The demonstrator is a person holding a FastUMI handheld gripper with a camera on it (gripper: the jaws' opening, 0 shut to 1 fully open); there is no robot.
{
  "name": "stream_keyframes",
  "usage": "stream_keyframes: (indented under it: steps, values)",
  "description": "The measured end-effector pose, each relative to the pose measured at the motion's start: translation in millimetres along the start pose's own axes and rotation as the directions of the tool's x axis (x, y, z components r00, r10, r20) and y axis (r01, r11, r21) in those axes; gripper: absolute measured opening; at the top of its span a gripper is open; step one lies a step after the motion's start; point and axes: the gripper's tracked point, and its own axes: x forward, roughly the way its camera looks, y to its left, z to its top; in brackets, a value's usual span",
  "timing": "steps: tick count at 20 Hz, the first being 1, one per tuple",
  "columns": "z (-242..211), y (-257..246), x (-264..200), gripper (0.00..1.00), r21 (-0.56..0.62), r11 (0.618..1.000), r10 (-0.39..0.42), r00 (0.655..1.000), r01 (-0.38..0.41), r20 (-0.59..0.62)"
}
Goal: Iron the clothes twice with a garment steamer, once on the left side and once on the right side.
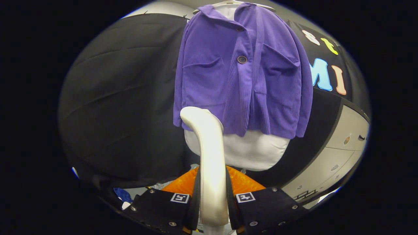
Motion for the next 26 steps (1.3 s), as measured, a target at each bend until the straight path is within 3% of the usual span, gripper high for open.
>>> stream_keyframes:
  steps: [10,20,26]
  values:
    - [19,-31,-141,0.37,0.039,0.999,0.026,0.990,-0.032,0.142]
    - [15,-154,-306,0.37,0.170,0.983,-0.109,0.966,0.069,0.236]
    - [8,-196,-374,0.37,0.202,0.974,-0.153,0.951,0.100,0.268]
